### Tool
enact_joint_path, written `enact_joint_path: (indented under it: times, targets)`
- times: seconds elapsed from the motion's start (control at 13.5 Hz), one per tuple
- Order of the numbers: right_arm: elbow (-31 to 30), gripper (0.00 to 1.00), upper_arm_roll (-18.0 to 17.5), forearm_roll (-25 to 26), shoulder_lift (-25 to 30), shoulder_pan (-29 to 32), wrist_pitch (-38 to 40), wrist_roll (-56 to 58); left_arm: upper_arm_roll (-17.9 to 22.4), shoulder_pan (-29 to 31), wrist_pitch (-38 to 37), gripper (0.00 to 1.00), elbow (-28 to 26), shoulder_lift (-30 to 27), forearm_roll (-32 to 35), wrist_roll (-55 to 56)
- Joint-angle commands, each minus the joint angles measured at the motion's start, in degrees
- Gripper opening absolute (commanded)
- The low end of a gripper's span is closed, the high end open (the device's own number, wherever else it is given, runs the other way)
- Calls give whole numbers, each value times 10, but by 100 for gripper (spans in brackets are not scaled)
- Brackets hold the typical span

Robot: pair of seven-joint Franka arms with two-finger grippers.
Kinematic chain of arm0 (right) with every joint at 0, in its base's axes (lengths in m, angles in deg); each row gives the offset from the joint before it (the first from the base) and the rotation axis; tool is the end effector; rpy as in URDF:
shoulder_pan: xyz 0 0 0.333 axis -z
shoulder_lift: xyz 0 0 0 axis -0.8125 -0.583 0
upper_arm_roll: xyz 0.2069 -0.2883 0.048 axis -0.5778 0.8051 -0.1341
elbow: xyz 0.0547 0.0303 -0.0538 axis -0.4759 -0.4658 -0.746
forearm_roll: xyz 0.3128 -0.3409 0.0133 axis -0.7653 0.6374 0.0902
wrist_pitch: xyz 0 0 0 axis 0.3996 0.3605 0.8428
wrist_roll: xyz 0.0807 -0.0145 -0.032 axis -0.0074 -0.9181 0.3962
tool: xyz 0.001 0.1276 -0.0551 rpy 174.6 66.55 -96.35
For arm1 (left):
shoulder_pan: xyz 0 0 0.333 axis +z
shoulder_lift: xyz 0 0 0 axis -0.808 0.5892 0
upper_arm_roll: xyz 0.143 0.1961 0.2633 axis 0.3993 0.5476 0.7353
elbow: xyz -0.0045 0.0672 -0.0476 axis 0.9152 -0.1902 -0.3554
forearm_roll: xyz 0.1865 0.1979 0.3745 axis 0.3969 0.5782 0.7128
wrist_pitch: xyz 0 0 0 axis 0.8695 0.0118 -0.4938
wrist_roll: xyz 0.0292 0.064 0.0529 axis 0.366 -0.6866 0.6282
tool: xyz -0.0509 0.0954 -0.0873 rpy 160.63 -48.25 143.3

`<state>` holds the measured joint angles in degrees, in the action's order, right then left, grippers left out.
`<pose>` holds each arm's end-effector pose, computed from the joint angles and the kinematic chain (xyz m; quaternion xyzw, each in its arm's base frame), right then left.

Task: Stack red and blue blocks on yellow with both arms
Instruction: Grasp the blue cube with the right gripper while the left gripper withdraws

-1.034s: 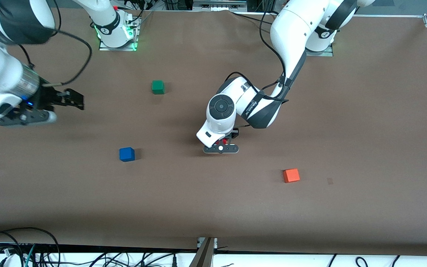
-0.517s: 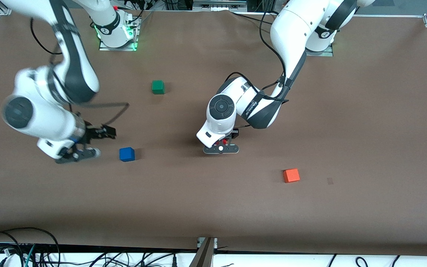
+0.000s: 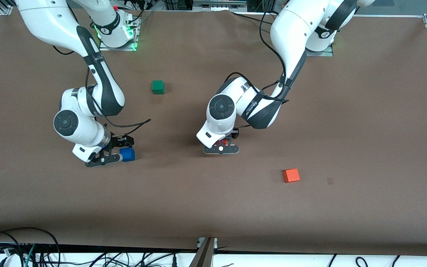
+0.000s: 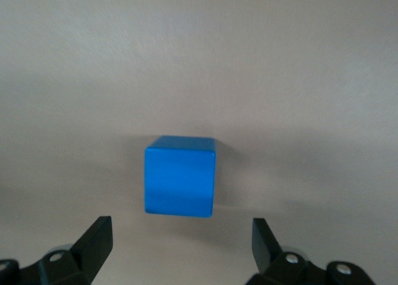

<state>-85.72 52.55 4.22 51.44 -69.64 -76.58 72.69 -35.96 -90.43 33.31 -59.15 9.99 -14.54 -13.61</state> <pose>0.6972 0.1483 0.1862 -0.9940 -0.1064 0.0204 0.0134 0.6687 -0.5528 0.2343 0.9990 0.0274 -0.0334 0.0133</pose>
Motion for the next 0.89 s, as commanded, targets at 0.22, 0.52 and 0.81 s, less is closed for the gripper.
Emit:
enact_joint_path:
  times: [0.22,0.52,0.81]
  targets:
    - [-16,92,-6,-10,-14,2,-43,15,-1,78,-103,100,28,-45,-2,-47]
    - [-13,84,-6,-9,-26,2,-59,15,-1,187,-184,100,27,-141,-4,-91]
    - [-8,60,-7,-9,-26,2,-58,13,-1,301,-267,100,27,-214,-23,-182]
